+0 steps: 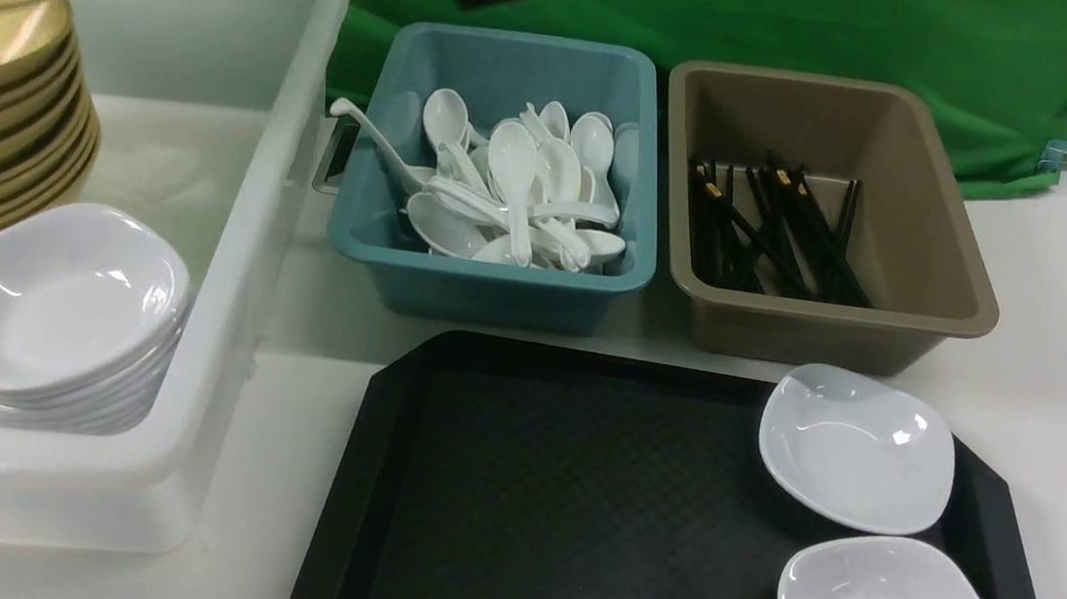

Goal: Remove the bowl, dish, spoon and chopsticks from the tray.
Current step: Use the left arm to put the noodle bowl into the large storage box on the left

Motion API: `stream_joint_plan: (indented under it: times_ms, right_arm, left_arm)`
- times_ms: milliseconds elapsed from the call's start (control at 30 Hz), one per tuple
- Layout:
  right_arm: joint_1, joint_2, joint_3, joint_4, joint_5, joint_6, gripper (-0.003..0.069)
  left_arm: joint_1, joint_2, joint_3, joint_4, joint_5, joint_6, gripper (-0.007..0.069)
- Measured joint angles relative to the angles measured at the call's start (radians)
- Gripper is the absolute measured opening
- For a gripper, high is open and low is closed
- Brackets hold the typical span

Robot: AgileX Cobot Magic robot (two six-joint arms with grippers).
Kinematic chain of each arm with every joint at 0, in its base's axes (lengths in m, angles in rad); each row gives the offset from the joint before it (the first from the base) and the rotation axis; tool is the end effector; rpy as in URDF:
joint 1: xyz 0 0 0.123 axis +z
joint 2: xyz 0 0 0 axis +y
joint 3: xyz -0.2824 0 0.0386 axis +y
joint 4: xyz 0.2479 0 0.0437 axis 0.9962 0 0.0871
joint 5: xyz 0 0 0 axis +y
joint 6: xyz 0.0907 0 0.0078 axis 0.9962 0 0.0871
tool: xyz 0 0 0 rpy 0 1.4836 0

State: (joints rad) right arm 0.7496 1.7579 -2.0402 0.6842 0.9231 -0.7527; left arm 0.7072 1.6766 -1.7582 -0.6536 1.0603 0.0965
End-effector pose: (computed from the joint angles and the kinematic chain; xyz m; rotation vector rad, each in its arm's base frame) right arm 0.2526 0.2979 0.4716 -1.2990 1.5590 0.8163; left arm 0.3097 0.2011 0.4087 -0.8055 2.0992 -0.4216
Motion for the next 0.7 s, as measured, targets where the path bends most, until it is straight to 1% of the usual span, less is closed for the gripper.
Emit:
stream_joint_plan:
  times_ms: [100,233,433,500,600,700]
  right_arm:
    - [0.037,0.036,-0.030,-0.002,-0.065,-0.033,0.0007]
    - [0.075,0.044,-0.031,-0.004,-0.143,-0.044,0.0007]
    - [0.088,0.044,-0.038,-0.003,-0.155,-0.052,0.0007]
    - [0.088,0.044,-0.038,-0.004,-0.155,-0.050,0.0007]
    - [0.088,0.044,-0.038,-0.004,-0.146,-0.046,0.0010]
    - [0.088,0.044,-0.038,-0.015,-0.128,-0.031,0.0010]
  left_arm:
    - [0.003,0.043,0.000,0.000,-0.021,-0.015,0.0020]
    - [0.003,0.099,0.000,0.001,-0.036,-0.038,0.0020]
    - [0.003,0.129,0.000,0.010,-0.038,-0.046,0.0032]
    - [0.003,0.128,0.000,0.026,-0.037,-0.049,0.0074]
    - [0.003,0.124,0.000,0.083,-0.008,-0.056,0.0177]
    - [0.003,0.110,-0.018,0.163,0.037,-0.066,0.0327]
